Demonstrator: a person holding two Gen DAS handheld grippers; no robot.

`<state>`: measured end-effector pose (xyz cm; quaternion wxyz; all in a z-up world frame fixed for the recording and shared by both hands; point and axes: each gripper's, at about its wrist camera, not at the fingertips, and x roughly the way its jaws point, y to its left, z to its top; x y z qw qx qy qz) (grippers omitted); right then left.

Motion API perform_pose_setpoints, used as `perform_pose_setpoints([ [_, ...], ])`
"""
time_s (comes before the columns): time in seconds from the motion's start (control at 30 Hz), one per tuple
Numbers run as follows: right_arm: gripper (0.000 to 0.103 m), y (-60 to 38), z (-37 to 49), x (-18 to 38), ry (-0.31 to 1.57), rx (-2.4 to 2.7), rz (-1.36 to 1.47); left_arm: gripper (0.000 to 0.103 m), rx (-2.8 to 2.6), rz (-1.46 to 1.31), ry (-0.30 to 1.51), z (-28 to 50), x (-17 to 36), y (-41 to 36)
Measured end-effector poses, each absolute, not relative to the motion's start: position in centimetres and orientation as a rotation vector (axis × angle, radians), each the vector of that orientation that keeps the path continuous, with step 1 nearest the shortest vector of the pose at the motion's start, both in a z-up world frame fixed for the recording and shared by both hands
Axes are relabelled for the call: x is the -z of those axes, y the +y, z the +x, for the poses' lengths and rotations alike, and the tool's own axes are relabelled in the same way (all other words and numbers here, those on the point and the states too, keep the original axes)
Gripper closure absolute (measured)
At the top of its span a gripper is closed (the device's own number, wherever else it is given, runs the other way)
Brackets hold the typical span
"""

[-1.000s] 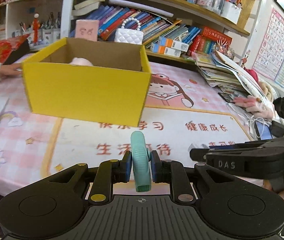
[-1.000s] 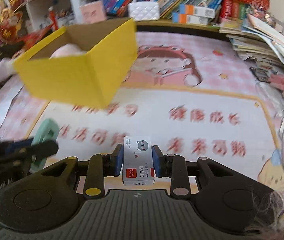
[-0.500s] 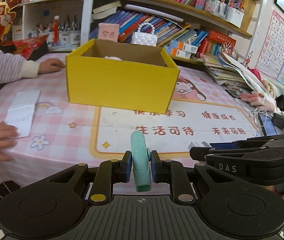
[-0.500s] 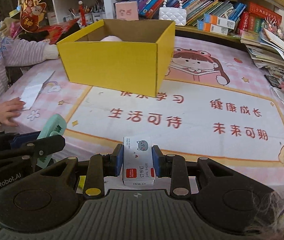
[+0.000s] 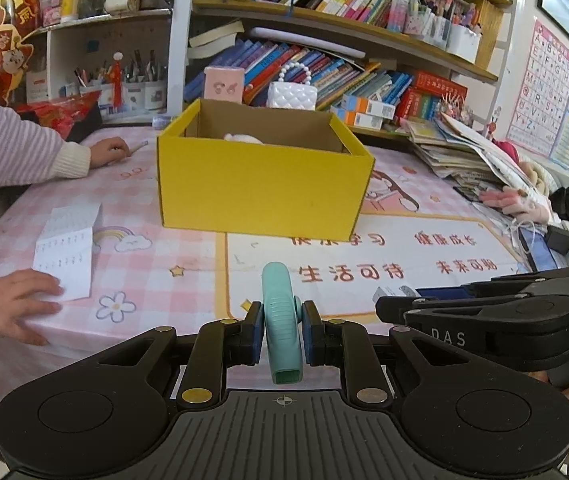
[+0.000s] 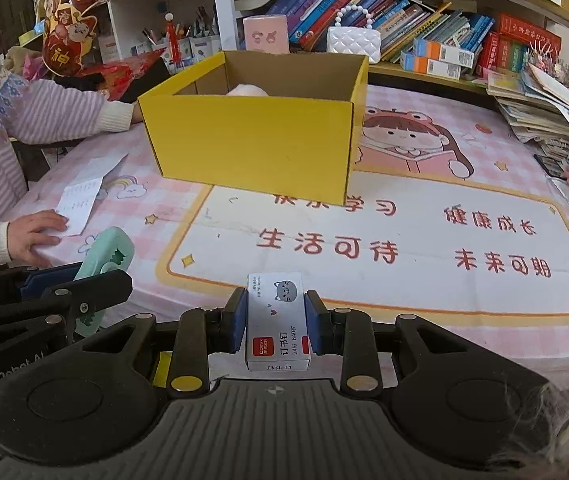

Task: Organize objects
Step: 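Lift and carry the mint-green item and white card box over the yellow box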

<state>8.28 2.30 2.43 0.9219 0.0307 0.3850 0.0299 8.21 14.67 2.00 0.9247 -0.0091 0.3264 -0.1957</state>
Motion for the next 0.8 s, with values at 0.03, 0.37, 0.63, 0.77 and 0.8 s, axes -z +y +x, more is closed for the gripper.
perform_pose_setpoints([
  [0.03,0.075,2.4,8.5,-2.5,0.788,-0.061,0.058,0.085,0.401,-0.025,0.667,8.5,-2.1,14.8],
  [0.37,0.075,1.6,13.8,-6.0,0.649,-0.046,0.074,0.085,0.364,-0.046,0.554,14.3,-5.6,14.5],
  [0.63,0.075,0.1,21.4,-8.6,0.463,0.02,0.023,0.085,0.329,-0.051,0.458,21.3,-8.4,12.2],
  [0.77,0.075,-0.3,24.9,-7.9,0.466,0.013,-0.005,0.085,0.314,-0.049,0.456,24.2,-8.3,10.7],
  [0.8,0.075,-0.3,25.6,-7.5,0.473,0.009,-0.015,0.085,0.308,-0.049,0.46,25.0,-8.2,10.4],
])
